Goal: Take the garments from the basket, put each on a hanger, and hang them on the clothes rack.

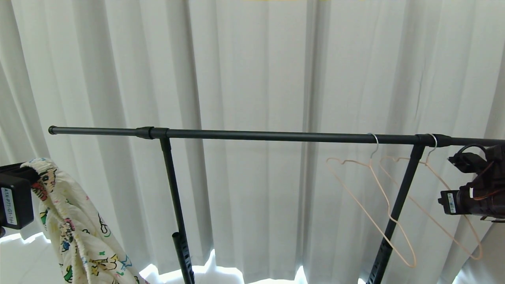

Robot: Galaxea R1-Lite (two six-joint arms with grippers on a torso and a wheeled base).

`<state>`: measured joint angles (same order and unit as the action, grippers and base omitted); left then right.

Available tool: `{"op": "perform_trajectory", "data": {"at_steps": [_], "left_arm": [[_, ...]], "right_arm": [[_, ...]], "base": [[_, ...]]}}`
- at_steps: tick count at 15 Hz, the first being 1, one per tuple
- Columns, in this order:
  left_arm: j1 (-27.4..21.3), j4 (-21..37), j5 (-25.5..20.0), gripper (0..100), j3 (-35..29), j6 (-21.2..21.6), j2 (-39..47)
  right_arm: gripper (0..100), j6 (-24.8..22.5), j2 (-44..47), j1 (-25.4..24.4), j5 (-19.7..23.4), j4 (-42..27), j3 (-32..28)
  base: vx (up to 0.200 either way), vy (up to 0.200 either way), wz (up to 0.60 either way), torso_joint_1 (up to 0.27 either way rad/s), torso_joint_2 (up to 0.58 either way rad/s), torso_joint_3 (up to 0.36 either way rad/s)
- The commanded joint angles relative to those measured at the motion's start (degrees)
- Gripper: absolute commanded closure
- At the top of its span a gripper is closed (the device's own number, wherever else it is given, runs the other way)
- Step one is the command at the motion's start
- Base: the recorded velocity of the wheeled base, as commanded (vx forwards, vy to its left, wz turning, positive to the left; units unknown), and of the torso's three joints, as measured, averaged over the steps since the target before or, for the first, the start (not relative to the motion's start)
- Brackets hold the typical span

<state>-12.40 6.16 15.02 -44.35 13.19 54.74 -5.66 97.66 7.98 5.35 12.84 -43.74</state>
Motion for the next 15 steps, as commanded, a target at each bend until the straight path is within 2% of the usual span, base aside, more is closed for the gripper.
{"op": "perform_trajectory", "data": {"at_steps": [1,6,11,15], "left_arm": [[0.0,0.0,0.0,100,0.1,0.0,0.2],[0.0,-0.1,-0.1,100,0.1,-0.1,0.2],[0.0,-3.3,-0.1,100,0.5,-0.1,0.9],[0.0,-3.3,-0.2,100,0.5,-0.3,1.0]], "right_arm": [[100,0.1,-0.7,0.0,0.0,0.6,0.0],[100,0.3,-4.1,0.0,0.0,1.6,0.2],[100,0.5,-8.7,0.0,-0.1,1.7,2.0],[100,1.0,-12.1,0.3,-0.3,3.7,4.7]], "base": [[0.0,0.0,0.0,0.0,0.0,0.0],[0.0,0.0,0.0,0.0,0.0,0.0],[0.0,0.0,0.0,0.0,0.0,0.0],[0.0,0.0,0.0,0.0,0.0,0.0]]}}
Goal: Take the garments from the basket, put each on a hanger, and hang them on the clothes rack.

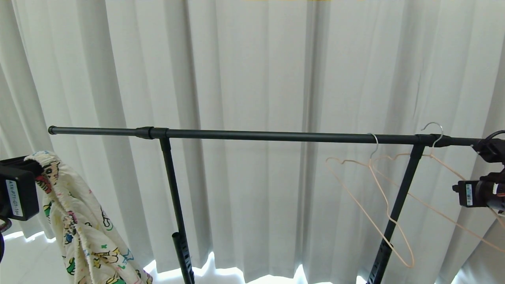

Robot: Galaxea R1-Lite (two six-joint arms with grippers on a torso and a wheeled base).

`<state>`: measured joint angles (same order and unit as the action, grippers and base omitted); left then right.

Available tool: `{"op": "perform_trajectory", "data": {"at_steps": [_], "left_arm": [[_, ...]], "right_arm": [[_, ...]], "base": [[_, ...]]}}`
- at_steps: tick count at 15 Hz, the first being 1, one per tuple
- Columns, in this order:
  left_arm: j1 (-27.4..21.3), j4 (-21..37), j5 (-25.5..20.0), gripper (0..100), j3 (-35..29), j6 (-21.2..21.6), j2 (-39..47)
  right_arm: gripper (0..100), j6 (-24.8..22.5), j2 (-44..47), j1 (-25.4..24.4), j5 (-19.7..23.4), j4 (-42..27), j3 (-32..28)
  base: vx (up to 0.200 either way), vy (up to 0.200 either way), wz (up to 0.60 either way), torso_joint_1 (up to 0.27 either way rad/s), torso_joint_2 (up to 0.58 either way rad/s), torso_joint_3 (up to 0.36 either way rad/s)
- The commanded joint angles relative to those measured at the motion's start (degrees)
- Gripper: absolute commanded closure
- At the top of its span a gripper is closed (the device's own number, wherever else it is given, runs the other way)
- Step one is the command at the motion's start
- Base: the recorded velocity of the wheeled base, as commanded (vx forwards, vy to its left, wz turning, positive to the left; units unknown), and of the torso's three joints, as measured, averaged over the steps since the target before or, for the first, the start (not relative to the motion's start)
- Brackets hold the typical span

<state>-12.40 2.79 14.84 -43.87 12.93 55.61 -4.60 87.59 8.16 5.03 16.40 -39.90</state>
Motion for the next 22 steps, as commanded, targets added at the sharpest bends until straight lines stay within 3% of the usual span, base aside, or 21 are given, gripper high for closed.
{"op": "perform_trajectory", "data": {"at_steps": [1,6,13,19,22], "left_arm": [[0.0,0.0,0.0,100,0.0,0.0,0.1],[0.1,0.0,0.1,100,0.5,0.1,0.2],[2.0,0.0,0.0,100,0.8,0.2,0.4],[1.7,0.0,0.0,100,1.1,0.2,0.8],[-0.3,0.0,-0.2,100,1.5,0.1,1.0]], "right_arm": [[100,0.7,-3.1,0.1,0.0,0.3,1.4],[100,0.9,-9.5,0.1,-0.4,0.3,5.8],[100,0.7,-18.5,0.1,-2.7,-0.2,12.4],[100,0.5,-25.1,-0.9,-2.5,-3.5,12.7],[100,0.5,-29.7,-3.5,-2.1,-4.9,12.5]], "base": [[0.0,0.0,0.0,0.0,0.0,0.0],[0.0,0.0,0.0,0.0,0.0,0.0],[-0.2,0.0,0.0,0.002,0.0,0.005],[-0.2,0.0,0.0,0.002,0.0,0.003],[0.0,0.0,0.0,0.0,0.0,0.0]]}}
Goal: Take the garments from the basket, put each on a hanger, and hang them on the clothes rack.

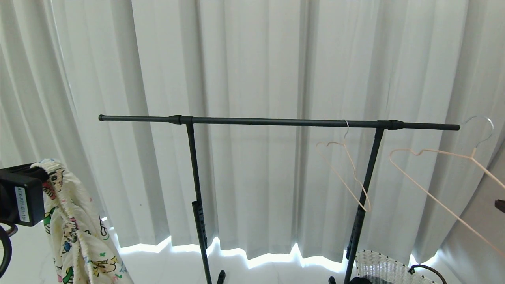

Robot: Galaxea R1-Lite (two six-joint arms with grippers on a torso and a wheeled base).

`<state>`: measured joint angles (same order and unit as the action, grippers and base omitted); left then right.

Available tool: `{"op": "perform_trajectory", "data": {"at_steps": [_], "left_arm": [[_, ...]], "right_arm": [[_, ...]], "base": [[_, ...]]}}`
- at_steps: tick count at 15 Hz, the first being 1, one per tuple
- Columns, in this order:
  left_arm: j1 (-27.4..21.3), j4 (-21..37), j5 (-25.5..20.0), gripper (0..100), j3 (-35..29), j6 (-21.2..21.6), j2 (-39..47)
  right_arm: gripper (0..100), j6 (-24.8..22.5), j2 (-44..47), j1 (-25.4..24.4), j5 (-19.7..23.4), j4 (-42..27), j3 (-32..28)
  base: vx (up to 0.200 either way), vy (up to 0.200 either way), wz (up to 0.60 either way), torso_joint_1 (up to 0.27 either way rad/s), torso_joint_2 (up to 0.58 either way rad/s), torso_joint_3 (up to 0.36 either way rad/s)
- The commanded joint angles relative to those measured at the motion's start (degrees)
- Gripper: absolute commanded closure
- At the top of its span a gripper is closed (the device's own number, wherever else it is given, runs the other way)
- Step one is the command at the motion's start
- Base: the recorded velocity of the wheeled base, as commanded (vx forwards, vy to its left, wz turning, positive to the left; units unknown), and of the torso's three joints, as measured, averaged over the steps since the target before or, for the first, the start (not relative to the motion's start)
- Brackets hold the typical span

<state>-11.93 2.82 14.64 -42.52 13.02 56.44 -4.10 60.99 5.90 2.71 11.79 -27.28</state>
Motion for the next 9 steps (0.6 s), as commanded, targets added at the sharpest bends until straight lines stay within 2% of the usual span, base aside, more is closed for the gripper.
{"op": "perform_trajectory", "data": {"at_steps": [1,4,5,7,9], "left_arm": [[-2.2,0.0,0.0,100,0.1,-0.2,0.2],[-8.7,-0.3,0.1,100,-0.7,-0.3,0.2],[-10.5,-0.3,0.1,100,-1.2,-0.3,1.5],[-11.4,-0.3,0.1,100,-3.1,-0.5,5.0],[-11.4,-0.3,0.6,100,-5.9,-2.7,10.1]], "right_arm": [[100,0.0,-4.7,-3.6,0.3,-0.3,-0.4],[100,0.2,-7.8,-12.8,0.2,-0.3,-1.9],[100,0.2,-8.3,-17.5,0.2,-0.4,-2.6],[100,0.3,-8.1,-26.6,0.2,-0.5,-3.0],[100,0.6,-7.9,-35.4,0.1,-1.9,-2.8]], "base": [[0.0,0.0,0.0,0.0,0.0,0.0],[0.0,0.0,0.0,0.0,0.0,0.0],[0.0,0.0,0.0,0.0,0.0,0.0],[0.0,0.0,0.0,0.0,0.0,0.0],[0.0,0.0,0.0,0.0,0.0,0.0]]}}
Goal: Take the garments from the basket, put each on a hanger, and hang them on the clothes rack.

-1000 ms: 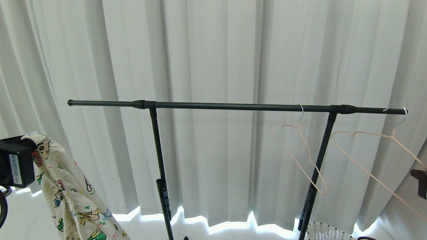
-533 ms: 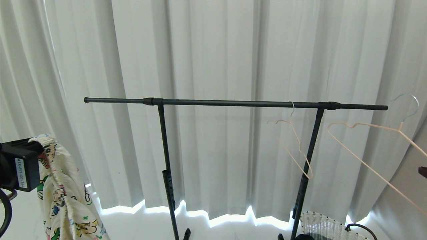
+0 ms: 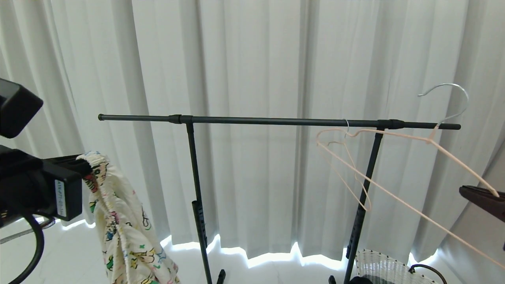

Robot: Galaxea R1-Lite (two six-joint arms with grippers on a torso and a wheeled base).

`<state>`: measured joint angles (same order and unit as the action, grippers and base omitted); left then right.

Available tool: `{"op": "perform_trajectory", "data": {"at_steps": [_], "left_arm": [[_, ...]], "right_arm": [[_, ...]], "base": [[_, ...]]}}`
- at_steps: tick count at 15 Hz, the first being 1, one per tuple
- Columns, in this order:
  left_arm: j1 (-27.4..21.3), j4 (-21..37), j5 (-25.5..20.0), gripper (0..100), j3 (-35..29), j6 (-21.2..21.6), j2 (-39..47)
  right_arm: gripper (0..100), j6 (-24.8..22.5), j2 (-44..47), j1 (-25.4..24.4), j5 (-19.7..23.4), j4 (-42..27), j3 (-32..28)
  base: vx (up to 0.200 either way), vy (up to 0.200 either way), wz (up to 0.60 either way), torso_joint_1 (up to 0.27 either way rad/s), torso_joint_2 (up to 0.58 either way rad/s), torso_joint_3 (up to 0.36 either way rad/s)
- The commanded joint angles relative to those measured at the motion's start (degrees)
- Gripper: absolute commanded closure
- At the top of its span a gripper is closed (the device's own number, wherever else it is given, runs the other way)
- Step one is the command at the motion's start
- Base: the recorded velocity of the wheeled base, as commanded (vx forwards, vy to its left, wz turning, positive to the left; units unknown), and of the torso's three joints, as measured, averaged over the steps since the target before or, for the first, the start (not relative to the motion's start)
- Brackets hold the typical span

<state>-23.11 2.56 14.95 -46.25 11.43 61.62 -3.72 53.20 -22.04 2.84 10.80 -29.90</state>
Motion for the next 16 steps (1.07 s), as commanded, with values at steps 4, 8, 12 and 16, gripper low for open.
{"op": "perform_trajectory", "data": {"at_steps": [4,8,12,16], "left_arm": [[-1.5,0.0,3.5,100,-8.1,-11.1,15.1],[-2.6,0.0,4.7,100,-9.5,-13.1,21.9],[-3.2,0.1,5.0,100,-14.4,-18.6,26.6],[-4.7,0.0,5.0,100,-14.6,-18.8,26.7]], "right_arm": [[100,9.2,1.6,-24.6,-0.2,-2.0,-1.1],[100,17.2,4.5,-33.4,-0.3,-1.6,-1.3],[100,19.1,9.1,-35.7,-0.5,2.6,-1.6],[100,21.3,13.9,-35.6,-1.7,5.2,-1.6]], "base": [[0.0,0.0,0.0,0.0,0.0,0.0],[0.0,0.0,0.0,0.0,0.0,0.0],[0.0,0.0,0.0,0.0,0.0,0.0],[0.0,0.0,0.0,0.0,0.0,0.0]]}}
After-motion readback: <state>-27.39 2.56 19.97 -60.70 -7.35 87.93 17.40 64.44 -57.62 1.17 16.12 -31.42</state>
